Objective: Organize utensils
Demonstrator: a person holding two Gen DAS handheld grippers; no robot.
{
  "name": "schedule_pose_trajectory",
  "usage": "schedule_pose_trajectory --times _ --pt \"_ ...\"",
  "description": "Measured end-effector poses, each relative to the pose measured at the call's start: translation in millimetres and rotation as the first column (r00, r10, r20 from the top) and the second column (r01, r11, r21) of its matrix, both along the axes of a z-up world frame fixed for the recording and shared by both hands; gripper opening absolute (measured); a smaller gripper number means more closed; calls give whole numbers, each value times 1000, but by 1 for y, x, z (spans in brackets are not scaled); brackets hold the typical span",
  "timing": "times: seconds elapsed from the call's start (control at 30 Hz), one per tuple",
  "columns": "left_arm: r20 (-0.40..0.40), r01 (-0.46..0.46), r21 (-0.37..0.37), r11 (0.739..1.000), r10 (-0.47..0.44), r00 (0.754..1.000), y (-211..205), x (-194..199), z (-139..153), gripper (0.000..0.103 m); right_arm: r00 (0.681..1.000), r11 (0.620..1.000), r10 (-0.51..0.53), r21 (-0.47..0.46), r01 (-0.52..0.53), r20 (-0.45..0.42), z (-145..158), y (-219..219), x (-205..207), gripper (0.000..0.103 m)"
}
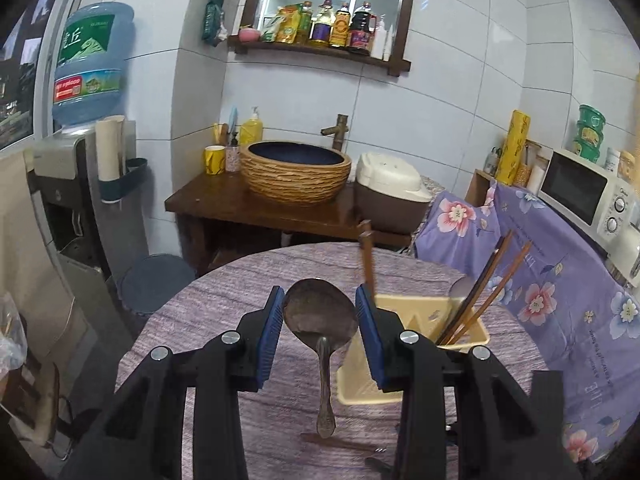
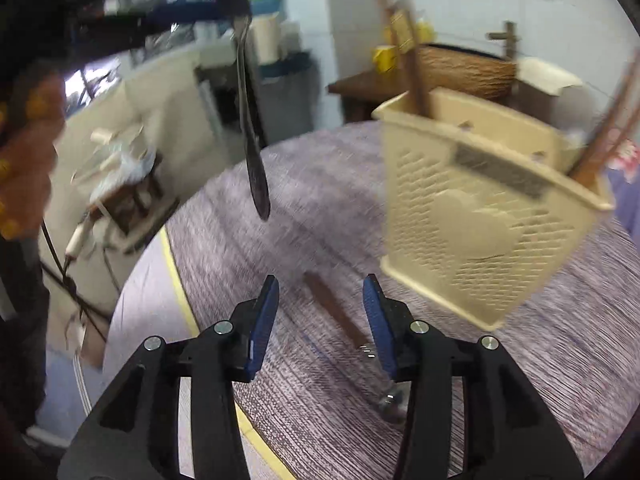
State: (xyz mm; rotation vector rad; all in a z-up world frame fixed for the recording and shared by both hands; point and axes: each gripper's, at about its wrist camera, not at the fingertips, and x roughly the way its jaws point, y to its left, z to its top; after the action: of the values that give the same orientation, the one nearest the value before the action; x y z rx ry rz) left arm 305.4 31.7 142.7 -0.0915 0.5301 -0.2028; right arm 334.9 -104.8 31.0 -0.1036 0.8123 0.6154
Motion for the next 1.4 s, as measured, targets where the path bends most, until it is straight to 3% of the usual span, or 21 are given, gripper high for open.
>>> schedule_pose_trajectory --times 0.13,0.4,0.67,0.73,0.9,1.13,1.27,1.4 --pt "-17 -25 10 1000 25 1000 15 -5 -10 37 995 994 90 -56 -93 -50 -27 22 18 44" --pt "-45 -15 17 1000 15 999 30 -7 -27 37 973 960 200 -177 -218 -114 -58 44 40 30" --pt "-54 7 17 1000 -6 998 29 -4 -36 37 962 933 241 -243 -266 -125 -68 54 50 28" --pt "-54 4 11 1000 -4 999 29 -4 -36 37 961 930 246 -247 -271 -130 -69 57 51 20" --pt "-55 5 4 1000 -5 998 30 -4 -36 37 967 939 218 -241 -245 -135 -70 59 50 17" --pt "-46 11 -4 1000 -11 999 25 -12 -31 37 993 990 120 -76 -119 2 -15 21 20 16" --pt "-37 21 -9 1000 -21 999 21 -19 -27 37 994 1000 28 -7 -28 103 22 -15 -14 16" --pt "-32 34 -14 999 -35 999 14 -27 -26 37 988 996 -80 56 73 136 37 -47 -41 16"
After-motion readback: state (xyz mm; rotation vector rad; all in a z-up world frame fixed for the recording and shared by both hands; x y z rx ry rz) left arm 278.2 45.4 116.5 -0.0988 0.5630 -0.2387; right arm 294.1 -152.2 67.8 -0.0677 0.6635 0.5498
